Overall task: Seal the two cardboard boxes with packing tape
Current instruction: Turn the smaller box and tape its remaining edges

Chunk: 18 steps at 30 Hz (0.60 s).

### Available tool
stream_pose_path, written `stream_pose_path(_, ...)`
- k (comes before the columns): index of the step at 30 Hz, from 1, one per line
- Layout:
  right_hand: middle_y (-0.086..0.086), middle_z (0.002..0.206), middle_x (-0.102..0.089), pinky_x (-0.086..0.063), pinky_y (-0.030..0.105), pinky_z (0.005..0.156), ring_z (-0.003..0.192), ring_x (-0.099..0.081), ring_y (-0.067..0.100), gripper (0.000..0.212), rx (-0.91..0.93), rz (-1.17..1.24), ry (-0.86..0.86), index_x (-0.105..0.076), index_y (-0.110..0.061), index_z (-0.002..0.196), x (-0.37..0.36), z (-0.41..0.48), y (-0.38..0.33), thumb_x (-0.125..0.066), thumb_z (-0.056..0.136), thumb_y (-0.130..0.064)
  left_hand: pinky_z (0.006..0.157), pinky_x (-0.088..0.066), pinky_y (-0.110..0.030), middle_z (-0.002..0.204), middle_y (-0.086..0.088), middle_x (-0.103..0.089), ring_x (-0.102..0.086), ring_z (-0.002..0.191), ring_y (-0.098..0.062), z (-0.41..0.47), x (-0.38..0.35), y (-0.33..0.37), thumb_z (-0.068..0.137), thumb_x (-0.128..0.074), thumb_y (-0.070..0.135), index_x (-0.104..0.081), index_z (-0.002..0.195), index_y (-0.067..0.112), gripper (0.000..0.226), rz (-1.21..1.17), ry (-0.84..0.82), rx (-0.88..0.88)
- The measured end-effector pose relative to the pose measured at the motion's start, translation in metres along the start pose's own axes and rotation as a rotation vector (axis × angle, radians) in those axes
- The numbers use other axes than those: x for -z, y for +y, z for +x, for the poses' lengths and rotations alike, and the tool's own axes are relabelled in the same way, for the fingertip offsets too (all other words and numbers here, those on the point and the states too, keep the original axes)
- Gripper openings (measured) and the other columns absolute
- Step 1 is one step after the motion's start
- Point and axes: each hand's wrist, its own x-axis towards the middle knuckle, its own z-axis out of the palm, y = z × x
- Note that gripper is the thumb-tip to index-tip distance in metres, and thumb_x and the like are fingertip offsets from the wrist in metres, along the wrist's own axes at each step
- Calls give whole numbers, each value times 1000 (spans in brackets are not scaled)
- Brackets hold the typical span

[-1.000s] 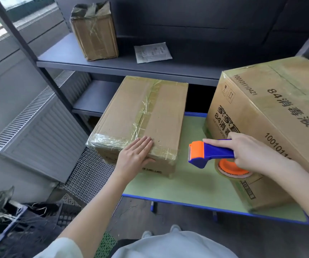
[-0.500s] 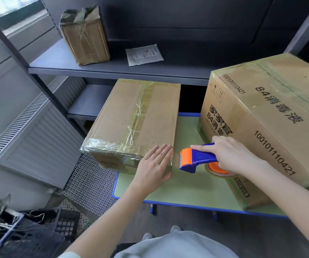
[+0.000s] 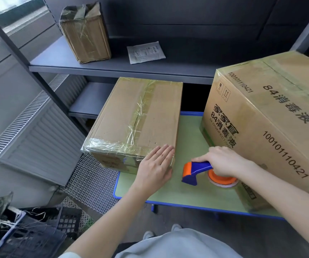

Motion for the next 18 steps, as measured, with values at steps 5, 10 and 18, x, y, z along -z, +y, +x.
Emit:
stream_pose_path(5,0,84,-37,-31,29,70,82,-43,21,62,-122,125,107,-24,-52,139,7,8,4,-42,91,-18,107,-38,-38,130,-8,-59,-51,125,-21,-3,1,8,72,-60,29,-61,122,1,57,-83,-18,84)
stream_pose_path(10,4,85,-33,-29,28,69,82,-41,24,67,-306,156,160,-13,-46,144,14,5,11,-46,89,-28,95,-50,-36,110,-4,-70,-64,107,-18,9,-12,22,74,-67,27,-71,100,4,35,-43,115,234)
stream_pose_path(18,17,102,-45,-33,38,87,97,-43,33,61,-458,369,463,-12,-26,149,22,6,0,-33,95,-46,91,-52,-38,104,-4,-72,-67,100,-17,14,-19,25,65,-71,4,-72,88,3,22,-40,171,253)
